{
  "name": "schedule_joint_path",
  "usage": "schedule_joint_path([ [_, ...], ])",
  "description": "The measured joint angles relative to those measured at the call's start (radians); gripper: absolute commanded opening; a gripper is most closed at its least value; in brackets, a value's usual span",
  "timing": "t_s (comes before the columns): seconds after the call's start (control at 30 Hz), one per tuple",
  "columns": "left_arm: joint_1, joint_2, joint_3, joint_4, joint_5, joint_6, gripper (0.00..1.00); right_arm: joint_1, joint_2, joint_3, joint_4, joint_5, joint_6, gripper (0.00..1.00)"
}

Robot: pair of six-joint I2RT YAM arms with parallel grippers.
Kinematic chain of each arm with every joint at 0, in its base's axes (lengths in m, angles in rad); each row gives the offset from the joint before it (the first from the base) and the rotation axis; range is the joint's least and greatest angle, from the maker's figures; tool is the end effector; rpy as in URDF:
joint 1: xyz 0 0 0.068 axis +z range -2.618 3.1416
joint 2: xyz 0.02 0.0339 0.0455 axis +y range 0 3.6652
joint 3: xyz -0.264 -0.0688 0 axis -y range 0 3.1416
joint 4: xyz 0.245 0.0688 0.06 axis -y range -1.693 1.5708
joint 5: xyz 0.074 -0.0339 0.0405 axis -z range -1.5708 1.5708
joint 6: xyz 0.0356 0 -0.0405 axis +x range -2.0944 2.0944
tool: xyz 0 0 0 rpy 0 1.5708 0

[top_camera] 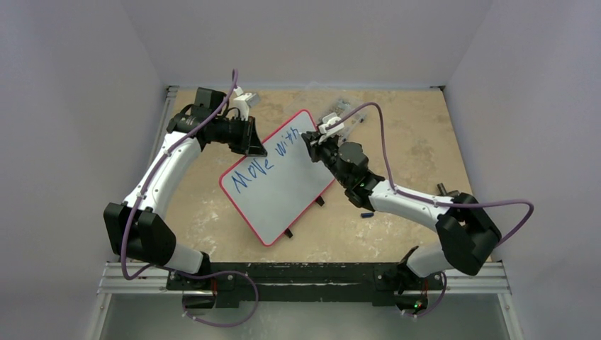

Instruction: Write a sentence on the whiteboard

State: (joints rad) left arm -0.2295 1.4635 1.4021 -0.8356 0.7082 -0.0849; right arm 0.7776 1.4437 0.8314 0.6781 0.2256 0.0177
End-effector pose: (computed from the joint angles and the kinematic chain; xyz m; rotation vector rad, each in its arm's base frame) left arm 0.2898 -0.0915 0.3419 0.4841 2.3752 -1.0096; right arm 0.2407 0.2258 0.2908 -0.3913 1.4736 0.4680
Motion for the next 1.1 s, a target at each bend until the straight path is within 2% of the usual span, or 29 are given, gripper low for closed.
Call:
schedule_joint_path([
  [0.33,-0.001,-0.004,0.0,0.002,0.005,0.011,0.0,0.0,-0.069,-0.054,-0.089,-0.007,0.0,0.0],
  [0.53,-0.002,-0.007,0.0,0.002,0.01,0.026,0.0,0.0,-0.168,-0.055,-0.154,-0.007,-0.007,0.0],
  [0.8,-0.002,-0.01,0.0,0.003,0.009,0.026,0.0,0.0,-0.322,-0.085,-0.154,-0.048,-0.021,0.0],
  [1.1,-0.002,-0.012,-0.002,0.005,0.008,0.025,0.0,0.0,-0.398,-0.164,-0.155,-0.142,0.003,0.0],
])
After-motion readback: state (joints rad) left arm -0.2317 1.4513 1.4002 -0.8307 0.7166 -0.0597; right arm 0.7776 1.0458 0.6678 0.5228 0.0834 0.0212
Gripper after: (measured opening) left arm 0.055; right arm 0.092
